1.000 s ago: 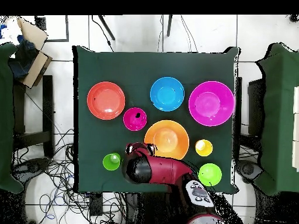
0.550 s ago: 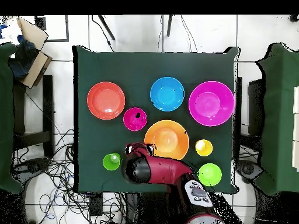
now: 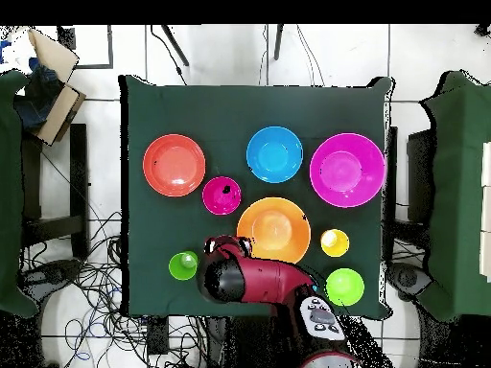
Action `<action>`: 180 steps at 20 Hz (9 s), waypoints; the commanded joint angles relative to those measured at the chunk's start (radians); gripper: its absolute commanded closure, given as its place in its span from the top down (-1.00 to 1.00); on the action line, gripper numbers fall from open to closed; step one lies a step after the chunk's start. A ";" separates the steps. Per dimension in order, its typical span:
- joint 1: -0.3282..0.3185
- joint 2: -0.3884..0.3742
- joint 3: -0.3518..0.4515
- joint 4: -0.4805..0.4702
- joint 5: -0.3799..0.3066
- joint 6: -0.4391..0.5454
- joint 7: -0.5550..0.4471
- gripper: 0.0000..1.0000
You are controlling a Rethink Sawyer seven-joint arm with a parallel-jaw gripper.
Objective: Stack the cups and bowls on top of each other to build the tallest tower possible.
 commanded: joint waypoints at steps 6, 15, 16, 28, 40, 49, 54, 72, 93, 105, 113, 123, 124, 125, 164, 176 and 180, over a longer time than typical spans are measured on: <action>0.009 -0.006 0.046 0.010 -0.017 0.033 0.137 1.00; 0.012 -0.026 0.050 -0.011 -0.026 0.033 0.121 1.00; 0.012 -0.027 0.050 -0.013 -0.026 0.035 0.120 1.00; -0.015 0.032 0.049 -0.007 -0.050 -0.029 0.126 1.00; 0.006 0.113 0.030 -0.020 -0.059 -0.073 0.131 1.00; -0.073 0.244 0.082 -0.049 -0.088 -0.118 0.126 1.00; -0.076 0.248 0.083 -0.036 -0.088 -0.139 0.150 1.00; -0.062 0.124 0.088 -0.006 -0.019 -0.001 0.151 -1.00; -0.047 0.073 0.085 -0.020 -0.012 0.042 0.141 -1.00; -0.028 -0.049 0.078 0.013 0.018 0.158 0.145 -1.00; -0.011 -0.129 0.071 0.033 0.045 0.242 0.153 -1.00; 0.000 -0.192 0.057 0.045 0.067 0.305 0.145 -1.00; 0.001 -0.203 0.056 0.046 0.070 0.317 0.143 -1.00; 0.001 -0.211 0.056 0.046 0.073 0.327 0.141 -1.00; 0.055 -0.414 0.019 -0.135 0.122 0.853 0.123 -1.00; 0.046 -0.269 0.059 -0.210 0.095 0.675 0.099 -1.00; 0.046 -0.270 0.059 -0.224 0.106 0.701 0.097 -1.00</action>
